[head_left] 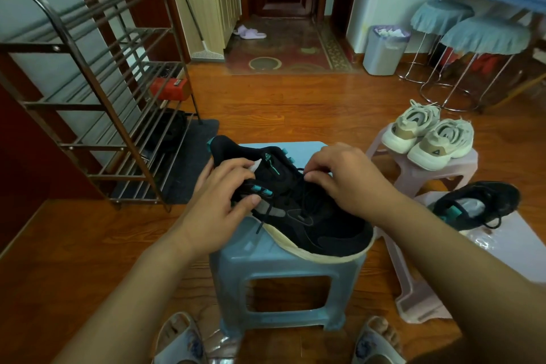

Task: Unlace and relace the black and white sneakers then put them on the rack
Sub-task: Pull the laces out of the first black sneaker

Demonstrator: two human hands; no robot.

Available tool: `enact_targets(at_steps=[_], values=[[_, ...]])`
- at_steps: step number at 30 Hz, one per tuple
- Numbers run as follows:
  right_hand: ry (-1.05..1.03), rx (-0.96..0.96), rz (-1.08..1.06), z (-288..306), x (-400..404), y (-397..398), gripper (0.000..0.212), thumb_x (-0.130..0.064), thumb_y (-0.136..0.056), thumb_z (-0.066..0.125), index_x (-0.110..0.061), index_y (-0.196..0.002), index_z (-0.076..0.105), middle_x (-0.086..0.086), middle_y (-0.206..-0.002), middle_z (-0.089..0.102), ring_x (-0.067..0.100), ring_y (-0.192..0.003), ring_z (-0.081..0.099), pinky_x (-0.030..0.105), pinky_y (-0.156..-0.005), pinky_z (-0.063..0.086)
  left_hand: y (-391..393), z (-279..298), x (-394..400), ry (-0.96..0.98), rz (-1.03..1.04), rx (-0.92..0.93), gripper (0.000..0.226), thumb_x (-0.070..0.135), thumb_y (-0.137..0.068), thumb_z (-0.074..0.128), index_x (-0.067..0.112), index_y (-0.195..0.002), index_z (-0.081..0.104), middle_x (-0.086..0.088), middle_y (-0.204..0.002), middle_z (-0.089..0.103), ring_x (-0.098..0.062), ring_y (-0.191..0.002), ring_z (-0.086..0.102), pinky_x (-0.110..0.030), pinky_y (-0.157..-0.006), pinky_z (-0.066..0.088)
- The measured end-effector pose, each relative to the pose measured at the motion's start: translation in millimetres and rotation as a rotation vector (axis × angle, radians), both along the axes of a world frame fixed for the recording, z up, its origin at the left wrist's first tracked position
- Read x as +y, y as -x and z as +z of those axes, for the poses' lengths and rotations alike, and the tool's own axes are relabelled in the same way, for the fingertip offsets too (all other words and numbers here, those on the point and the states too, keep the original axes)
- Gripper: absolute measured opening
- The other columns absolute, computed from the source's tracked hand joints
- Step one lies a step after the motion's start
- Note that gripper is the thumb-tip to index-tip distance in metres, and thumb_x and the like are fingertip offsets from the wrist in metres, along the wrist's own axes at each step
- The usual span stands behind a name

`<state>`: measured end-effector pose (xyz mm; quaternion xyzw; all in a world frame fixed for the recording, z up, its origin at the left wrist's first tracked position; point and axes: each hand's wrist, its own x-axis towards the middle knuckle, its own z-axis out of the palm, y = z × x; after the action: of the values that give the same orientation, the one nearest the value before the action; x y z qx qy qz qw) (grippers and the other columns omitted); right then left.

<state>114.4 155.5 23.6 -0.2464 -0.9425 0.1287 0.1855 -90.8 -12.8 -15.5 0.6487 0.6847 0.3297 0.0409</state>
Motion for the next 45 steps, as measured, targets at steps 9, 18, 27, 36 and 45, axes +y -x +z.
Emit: enact_targets(at_steps=[9,18,27,36,45], values=[[0.055,-0.129,-0.791,-1.1,55.3,-48.6,0.029,-0.024,-0.096,0.059,-0.01,-0.119,0.068,0.018,-0.112,0.066,0.036,-0.104,0.06,0.047,-0.097,0.048,-0.5,-1.0,-3.5,-0.009,-0.002,-0.019,0.02,0.049,-0.094,0.044,0.042,-0.112,0.052,0.027,-0.141,0.04,0.016,-0.138,0.024,-0.021,-0.12,-0.012],[0.333,-0.024,-0.242,2.3,-7.5,2.3,0.018,-0.02,-0.093,0.068,-0.036,-0.085,0.067,-0.015,-0.086,0.065,0.009,-0.087,0.06,0.026,-0.075,0.042,-0.7,-3.6,0.7,-0.019,0.007,-0.029,0.026,0.051,-0.094,0.043,0.038,-0.114,0.054,0.024,-0.14,0.043,0.012,-0.139,0.027,-0.03,-0.124,-0.007],[0.467,-0.076,-0.275,21.5,-42.0,3.2,0.023,-0.045,-0.087,0.074,-0.026,-0.076,0.066,-0.008,-0.069,0.06,0.006,-0.063,0.055,0.023,-0.054,0.036,-2.8,-4.5,0.7,-0.034,0.036,-0.002,0.03,0.05,-0.094,0.043,0.035,-0.118,0.056,0.023,-0.14,0.044,0.009,-0.139,0.031,-0.027,-0.123,-0.008],[0.345,-0.093,-0.354,11.5,-64.8,9.5,0.008,-0.034,-0.092,0.069,-0.03,-0.099,0.07,-0.013,-0.086,0.058,0.008,-0.08,0.056,0.022,-0.06,0.04,-6.6,-2.6,-0.1,-0.034,0.06,0.037,0.039,0.052,-0.094,0.042,0.031,-0.122,0.058,0.02,-0.141,0.045,0.01,-0.137,0.027,-0.025,-0.122,-0.01],[0.288,0.0,-0.579,12.8,-15.2,-21.8,0.004,-0.022,-0.093,0.065,-0.026,-0.095,0.066,-0.005,-0.088,0.063,0.019,-0.086,0.059,0.03,-0.07,0.039,-1.4,-1.2,-1.8,-0.033,0.005,-0.043,0.026,0.051,-0.093,0.044,0.038,-0.113,0.054,0.021,-0.139,0.047,0.009,-0.138,0.032,-0.031,-0.125,-0.004]])
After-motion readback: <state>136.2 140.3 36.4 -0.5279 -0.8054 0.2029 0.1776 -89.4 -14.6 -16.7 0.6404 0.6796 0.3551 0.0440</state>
